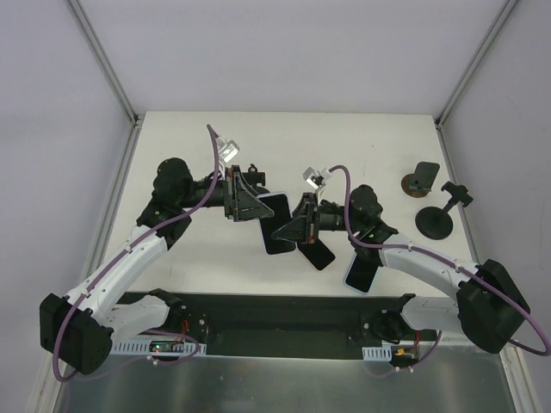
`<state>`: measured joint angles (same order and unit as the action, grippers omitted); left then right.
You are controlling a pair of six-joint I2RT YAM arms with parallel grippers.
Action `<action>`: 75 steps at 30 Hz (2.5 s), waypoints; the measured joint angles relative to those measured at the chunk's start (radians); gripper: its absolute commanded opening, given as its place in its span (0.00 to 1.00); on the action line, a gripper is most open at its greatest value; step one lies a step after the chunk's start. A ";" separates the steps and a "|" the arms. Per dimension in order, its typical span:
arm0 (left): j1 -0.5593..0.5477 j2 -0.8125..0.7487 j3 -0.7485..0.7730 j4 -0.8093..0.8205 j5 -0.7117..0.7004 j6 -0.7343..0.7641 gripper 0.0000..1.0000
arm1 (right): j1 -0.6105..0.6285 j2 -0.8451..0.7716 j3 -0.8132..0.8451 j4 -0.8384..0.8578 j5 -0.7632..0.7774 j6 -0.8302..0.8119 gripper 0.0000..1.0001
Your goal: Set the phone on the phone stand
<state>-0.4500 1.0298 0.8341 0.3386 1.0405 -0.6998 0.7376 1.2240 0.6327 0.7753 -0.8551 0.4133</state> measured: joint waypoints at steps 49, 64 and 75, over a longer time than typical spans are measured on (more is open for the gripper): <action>-0.009 -0.383 0.134 -0.766 -0.927 0.516 0.00 | 0.072 0.358 0.697 -0.921 0.885 -0.309 0.61; -0.009 -0.343 0.058 -0.727 -0.860 0.495 0.00 | 0.116 0.542 0.881 -0.979 1.028 -0.409 0.32; -0.009 -0.308 0.024 -0.668 -0.699 0.480 0.00 | 0.114 0.543 0.890 -0.997 1.006 -0.558 0.01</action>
<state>-0.4587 0.7216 0.8577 -0.3298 0.3416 -0.2199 0.8513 1.7668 1.5230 -0.2218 0.1513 -0.1448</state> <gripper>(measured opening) 0.107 0.062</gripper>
